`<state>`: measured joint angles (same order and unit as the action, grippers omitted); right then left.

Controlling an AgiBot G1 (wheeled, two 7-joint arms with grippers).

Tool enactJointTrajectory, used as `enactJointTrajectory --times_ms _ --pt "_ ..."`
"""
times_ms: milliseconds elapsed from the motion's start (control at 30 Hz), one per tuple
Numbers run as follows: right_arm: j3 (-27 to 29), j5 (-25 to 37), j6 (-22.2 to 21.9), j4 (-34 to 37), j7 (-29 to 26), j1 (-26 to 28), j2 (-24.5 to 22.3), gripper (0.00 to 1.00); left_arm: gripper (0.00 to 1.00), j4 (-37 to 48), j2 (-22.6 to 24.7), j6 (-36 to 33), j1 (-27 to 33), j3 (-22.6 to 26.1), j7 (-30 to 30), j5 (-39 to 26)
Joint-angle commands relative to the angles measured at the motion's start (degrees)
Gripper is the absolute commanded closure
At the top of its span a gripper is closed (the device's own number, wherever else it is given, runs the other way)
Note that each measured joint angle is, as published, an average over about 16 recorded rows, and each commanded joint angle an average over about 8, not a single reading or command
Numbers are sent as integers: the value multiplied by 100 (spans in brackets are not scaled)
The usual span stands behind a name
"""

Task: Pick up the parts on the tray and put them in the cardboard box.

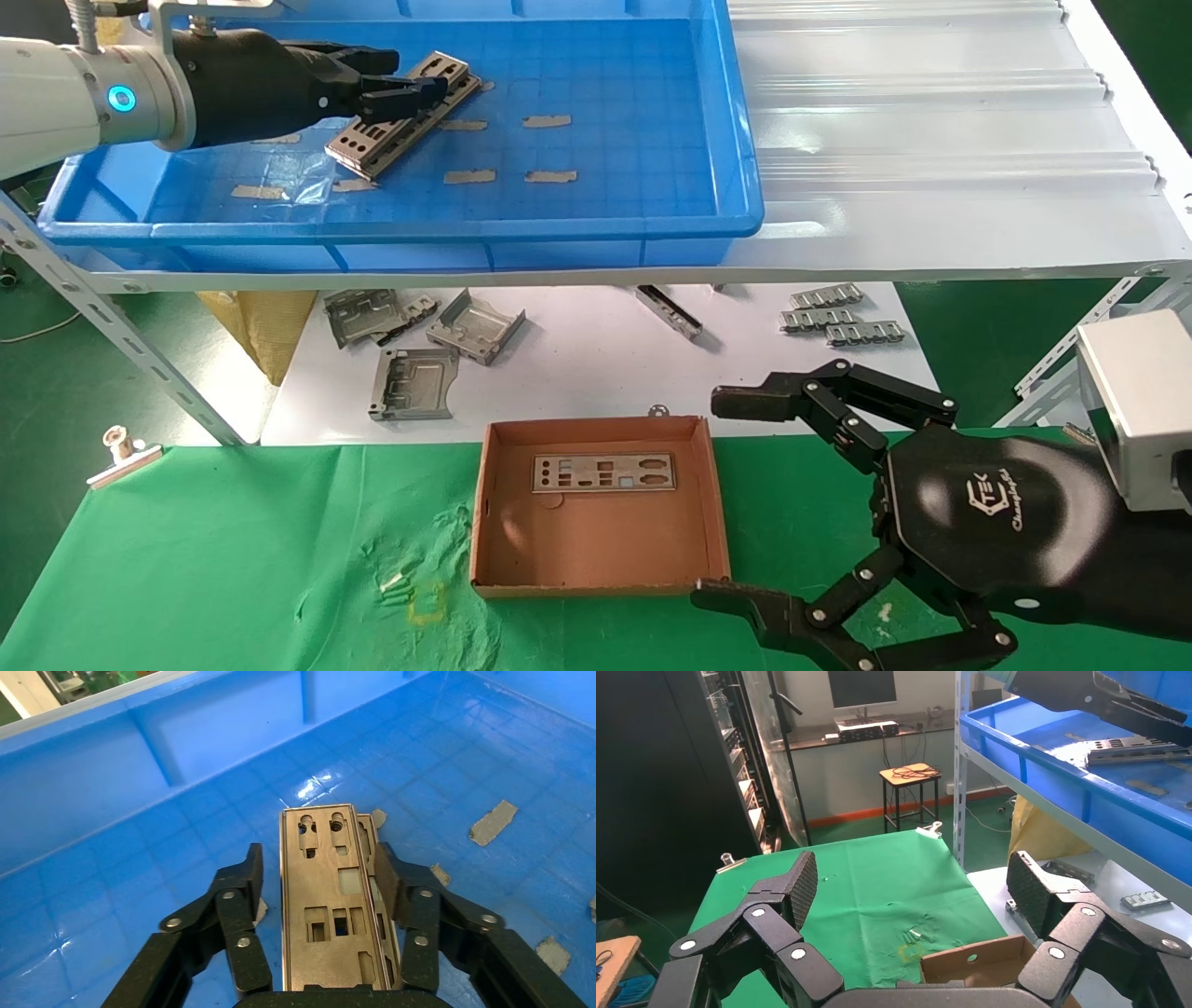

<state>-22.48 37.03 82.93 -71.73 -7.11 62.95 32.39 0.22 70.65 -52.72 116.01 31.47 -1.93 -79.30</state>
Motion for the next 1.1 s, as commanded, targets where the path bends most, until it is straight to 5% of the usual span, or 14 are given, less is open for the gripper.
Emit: enactJointTrajectory --times_ms 33,433,467,733,1100 --pt "0 0 0 0 0 0 0 0 100 1 -1 -1 -1 2 -4 -2" --pt "0 0 0 0 0 0 0 0 100 -9 -12 -15 -8 0 -21 0" --pt "0 0 0 0 0 0 0 0 95 -12 -14 -18 -8 -1 -19 1" --pt "0 0 0 0 0 0 0 0 0 -70 -48 -137 10 -26 40 36" --pt "-1 0 0 0 0 0 0 0 0 -103 -160 -231 74 -83 164 118"
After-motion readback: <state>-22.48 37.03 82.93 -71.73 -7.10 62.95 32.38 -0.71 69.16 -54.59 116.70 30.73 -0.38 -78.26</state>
